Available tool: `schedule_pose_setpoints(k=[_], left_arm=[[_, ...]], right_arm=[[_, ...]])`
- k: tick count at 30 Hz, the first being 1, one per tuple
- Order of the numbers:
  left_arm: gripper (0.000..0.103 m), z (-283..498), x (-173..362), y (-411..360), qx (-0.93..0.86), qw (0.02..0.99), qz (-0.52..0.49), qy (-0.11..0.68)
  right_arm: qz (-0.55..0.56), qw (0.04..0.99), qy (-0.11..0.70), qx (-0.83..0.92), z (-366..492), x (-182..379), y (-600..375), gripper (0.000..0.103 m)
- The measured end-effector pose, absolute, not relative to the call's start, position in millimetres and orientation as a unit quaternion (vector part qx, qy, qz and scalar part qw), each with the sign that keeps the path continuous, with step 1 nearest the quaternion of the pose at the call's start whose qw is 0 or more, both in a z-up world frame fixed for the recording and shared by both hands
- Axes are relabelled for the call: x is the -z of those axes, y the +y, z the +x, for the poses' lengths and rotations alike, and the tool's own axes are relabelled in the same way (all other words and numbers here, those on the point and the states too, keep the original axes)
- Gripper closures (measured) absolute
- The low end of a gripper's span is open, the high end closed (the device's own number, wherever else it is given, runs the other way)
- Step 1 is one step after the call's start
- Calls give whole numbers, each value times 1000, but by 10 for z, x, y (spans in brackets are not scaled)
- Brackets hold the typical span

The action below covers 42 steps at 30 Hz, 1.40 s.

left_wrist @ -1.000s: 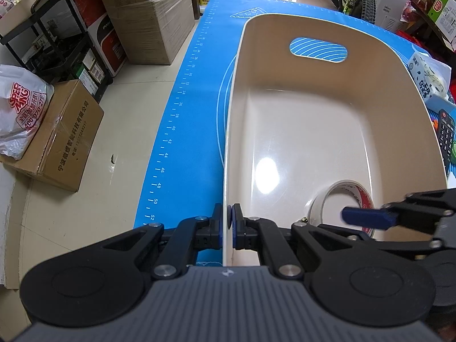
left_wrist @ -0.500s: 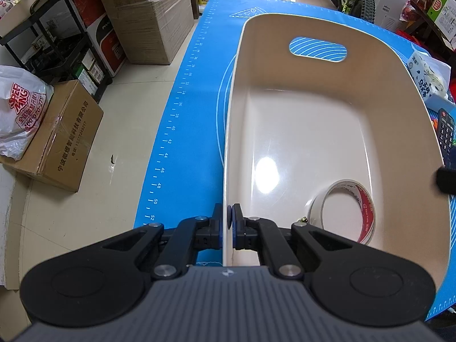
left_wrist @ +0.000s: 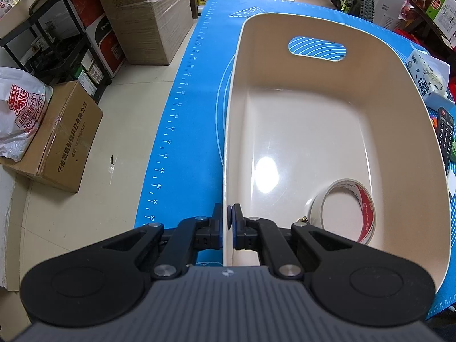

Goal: Organize rigid objects
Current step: 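Move the right gripper to the black TV remote and grasp its end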

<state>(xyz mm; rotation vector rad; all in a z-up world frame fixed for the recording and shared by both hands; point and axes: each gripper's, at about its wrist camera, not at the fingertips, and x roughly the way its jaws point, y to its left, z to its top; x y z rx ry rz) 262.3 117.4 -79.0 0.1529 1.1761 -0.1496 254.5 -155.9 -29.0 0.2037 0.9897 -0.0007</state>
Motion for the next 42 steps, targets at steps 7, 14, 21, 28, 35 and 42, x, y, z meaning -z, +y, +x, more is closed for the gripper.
schedule_pose_setpoints(k=[7, 14, 21, 28, 35, 42], left_arm=[[96, 2619, 793, 1179, 70, 827, 71, 553], [96, 2617, 798, 1184, 70, 827, 73, 553], [96, 2621, 796, 1182, 69, 827, 75, 553], [96, 2621, 798, 1167, 69, 827, 77, 553], [96, 2619, 797, 1166, 69, 827, 76, 553], [96, 2618, 797, 1166, 69, 827, 77, 553]], right_arm=[[136, 850, 506, 65, 2590, 842, -1913, 23], [151, 837, 517, 97, 2627, 1182, -1959, 22], [169, 829, 517, 133, 2771, 1431, -1997, 23], [153, 828, 520, 145, 2850, 1560, -1908, 24], [141, 832, 515, 152, 2788, 1527, -1893, 47], [147, 841, 501, 143, 2636, 1444, -1982, 49]])
